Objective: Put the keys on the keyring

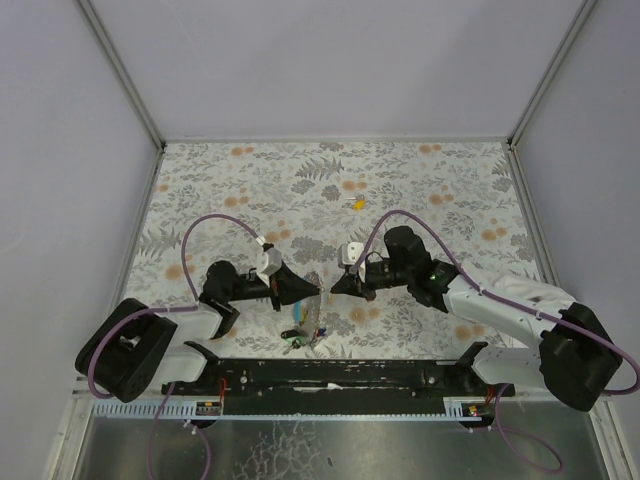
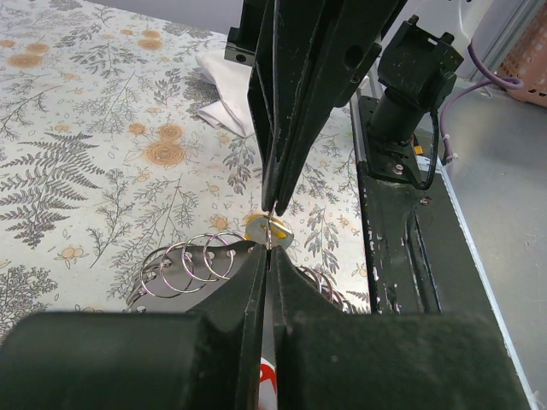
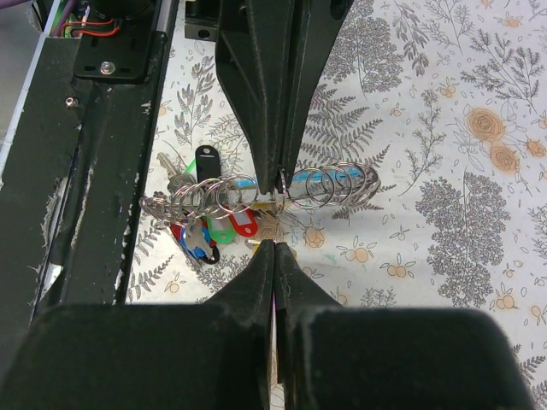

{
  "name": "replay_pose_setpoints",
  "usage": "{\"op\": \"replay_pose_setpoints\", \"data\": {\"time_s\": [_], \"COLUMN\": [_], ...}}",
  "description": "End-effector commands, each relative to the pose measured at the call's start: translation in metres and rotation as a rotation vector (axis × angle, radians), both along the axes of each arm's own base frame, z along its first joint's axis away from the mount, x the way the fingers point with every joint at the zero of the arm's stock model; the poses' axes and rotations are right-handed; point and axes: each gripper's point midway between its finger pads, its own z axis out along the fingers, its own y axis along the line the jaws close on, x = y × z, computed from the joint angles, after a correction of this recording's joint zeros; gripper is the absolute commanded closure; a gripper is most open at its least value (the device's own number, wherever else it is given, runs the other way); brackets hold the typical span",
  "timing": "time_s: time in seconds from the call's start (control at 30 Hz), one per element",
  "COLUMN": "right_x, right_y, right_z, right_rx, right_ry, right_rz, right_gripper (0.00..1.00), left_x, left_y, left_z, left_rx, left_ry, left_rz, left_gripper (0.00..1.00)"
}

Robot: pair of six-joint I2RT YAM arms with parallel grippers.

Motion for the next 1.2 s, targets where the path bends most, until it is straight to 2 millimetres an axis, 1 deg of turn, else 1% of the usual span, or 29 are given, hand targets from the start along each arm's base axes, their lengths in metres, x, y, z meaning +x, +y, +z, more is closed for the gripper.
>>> {"op": "replay_pose_setpoints", "data": {"time_s": [0.0, 0.43, 0.7, 1.17], "right_x": [0.006, 0.0057, 0.0088, 0.0023], "right_y": [0.0111, 0.013, 0.0127, 0.0145], "right_z": [0.0242, 0.0273, 0.026, 0.0274], "right_rx": [0.054, 0.06, 0.055, 0.057], "right_ry": [-0.077, -0.096, -0.106, -0.097], "right_rz": [0.019, 0.011, -0.007, 0.027], "right_gripper": [1.0, 1.0, 1.0, 1.0], "left_x": [0.0041, 0.0031, 0.0025, 0.0023], "left_y": [-0.0026, -0.0034, -0.0039, -0.0042], "left_z": [0.0199, 0.0192, 0.0197, 0.0198], "left_rx": [-0.044, -0.042, -0.043, -0.043], "left_ry": [-0.083, -0.079, -0.078, -0.074], "left_rz": [-0.011, -0.024, -0.031, -0.035], "left_gripper": [1.0, 1.0, 1.0, 1.0]}}
